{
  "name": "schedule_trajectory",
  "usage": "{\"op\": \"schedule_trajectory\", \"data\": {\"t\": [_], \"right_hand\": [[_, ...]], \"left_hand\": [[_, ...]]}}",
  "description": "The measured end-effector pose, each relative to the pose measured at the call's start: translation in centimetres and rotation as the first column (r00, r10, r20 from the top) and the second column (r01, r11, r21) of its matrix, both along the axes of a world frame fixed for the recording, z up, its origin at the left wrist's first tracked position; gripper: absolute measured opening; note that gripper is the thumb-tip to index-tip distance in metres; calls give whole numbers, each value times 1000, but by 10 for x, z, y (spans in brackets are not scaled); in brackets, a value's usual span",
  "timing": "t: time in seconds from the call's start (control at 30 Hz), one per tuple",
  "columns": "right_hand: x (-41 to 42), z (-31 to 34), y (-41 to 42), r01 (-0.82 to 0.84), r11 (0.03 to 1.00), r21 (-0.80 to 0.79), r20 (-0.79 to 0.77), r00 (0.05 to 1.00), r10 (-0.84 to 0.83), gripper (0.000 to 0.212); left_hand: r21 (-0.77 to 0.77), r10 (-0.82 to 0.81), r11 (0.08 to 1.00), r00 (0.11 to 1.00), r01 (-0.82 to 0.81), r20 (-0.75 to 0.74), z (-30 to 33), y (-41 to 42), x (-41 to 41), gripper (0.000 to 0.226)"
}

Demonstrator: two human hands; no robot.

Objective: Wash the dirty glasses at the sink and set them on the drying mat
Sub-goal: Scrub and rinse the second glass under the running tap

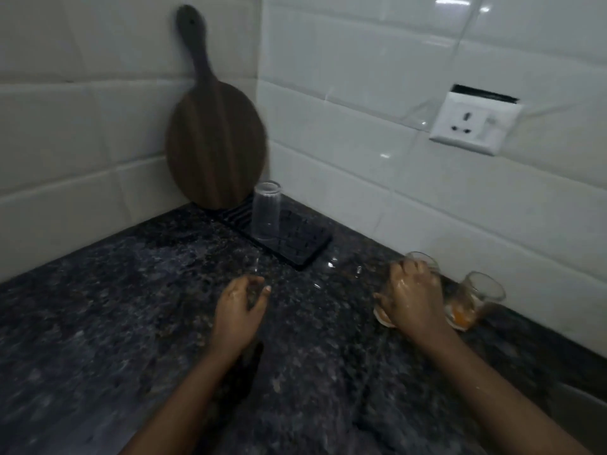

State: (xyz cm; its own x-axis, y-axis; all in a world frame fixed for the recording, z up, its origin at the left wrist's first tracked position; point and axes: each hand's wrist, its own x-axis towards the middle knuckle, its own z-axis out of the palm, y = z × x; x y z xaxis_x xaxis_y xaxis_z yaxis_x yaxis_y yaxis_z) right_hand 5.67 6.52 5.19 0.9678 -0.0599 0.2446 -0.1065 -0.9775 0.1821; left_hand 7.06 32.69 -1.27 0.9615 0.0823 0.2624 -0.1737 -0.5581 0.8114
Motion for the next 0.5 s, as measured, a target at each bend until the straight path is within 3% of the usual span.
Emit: {"op": "schedule_trajectory", "data": {"t": [0.1, 0.27, 0.4, 0.5], "right_hand": [[-4, -11, -12, 76, 997, -6, -132, 988, -76, 39], [-22, -6, -21, 30, 979, 204, -66, 998, -17, 19], [-79, 9, -45, -114, 942, 317, -9, 992, 123, 19], [-133, 31, -72, -220, 854, 472, 39, 973, 229, 14]], "left_hand": [[-26, -136, 991, 989, 134, -60, 0, -25, -16, 22], [-52, -263, 965, 953, 258, -151, -2, -63, -34, 27], [2, -401, 915, 908, 404, -121, 8, -118, -53, 61], [-67, -554, 833, 824, 550, -116, 21, -177, -85, 91]]}}
